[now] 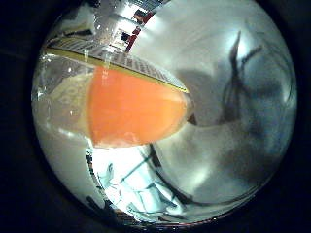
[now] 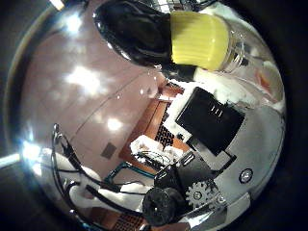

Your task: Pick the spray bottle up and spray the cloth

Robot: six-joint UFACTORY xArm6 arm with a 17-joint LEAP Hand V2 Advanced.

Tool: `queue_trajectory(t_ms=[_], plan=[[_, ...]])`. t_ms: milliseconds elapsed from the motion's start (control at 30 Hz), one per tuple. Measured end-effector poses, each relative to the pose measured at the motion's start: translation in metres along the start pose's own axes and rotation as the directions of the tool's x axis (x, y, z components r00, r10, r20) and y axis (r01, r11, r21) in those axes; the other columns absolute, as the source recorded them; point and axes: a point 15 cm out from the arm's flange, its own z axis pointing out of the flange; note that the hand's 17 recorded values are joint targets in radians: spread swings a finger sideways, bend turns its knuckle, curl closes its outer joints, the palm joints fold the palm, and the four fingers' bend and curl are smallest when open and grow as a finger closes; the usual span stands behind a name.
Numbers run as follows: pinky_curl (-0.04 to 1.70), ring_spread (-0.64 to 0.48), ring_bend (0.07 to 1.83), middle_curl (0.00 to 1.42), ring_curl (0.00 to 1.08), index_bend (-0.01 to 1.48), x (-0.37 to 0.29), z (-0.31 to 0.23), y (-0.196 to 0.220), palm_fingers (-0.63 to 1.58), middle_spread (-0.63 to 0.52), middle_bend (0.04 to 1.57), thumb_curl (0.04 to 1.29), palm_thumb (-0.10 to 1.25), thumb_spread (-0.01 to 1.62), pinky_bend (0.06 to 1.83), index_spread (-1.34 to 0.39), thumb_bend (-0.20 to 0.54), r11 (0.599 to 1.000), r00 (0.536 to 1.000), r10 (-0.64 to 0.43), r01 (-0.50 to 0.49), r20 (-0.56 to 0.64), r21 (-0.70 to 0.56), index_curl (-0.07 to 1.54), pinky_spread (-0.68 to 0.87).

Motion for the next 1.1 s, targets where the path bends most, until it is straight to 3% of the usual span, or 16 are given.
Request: queue_trajectory(t_ms=[300,567,900,1100], plan=[[0.73,-0.14,1.44,0.62,0.55,1.12,-0.045,-0.029,0.002,1.21,-0.09,1.32,0.50,1.13,0.98,1.29,-0.20,-0.010,0.999,0.993,-0.036,0.034,-0.115,-0.021,0.72,-0.17],[0.86,-0.14,1.46,0.61,0.55,1.13,-0.102,-0.064,0.020,1.19,-0.09,1.35,0.55,1.14,1.00,1.24,-0.20,-0.013,0.998,0.956,-0.035,0.021,-0.291,-0.051,0.71,-0.16],[0.99,-0.14,1.47,0.60,0.55,1.13,-0.159,-0.089,0.077,1.19,-0.09,1.35,0.59,1.14,0.99,1.16,-0.20,-0.013,0.972,0.843,0.024,-0.144,-0.537,-0.183,0.71,-0.17],[1.06,-0.14,1.47,0.59,0.55,1.13,-0.180,-0.100,0.106,1.20,-0.09,1.35,0.61,1.13,1.00,1.12,-0.20,-0.014,0.928,0.728,0.021,-0.269,-0.686,-0.256,0.71,-0.18]])
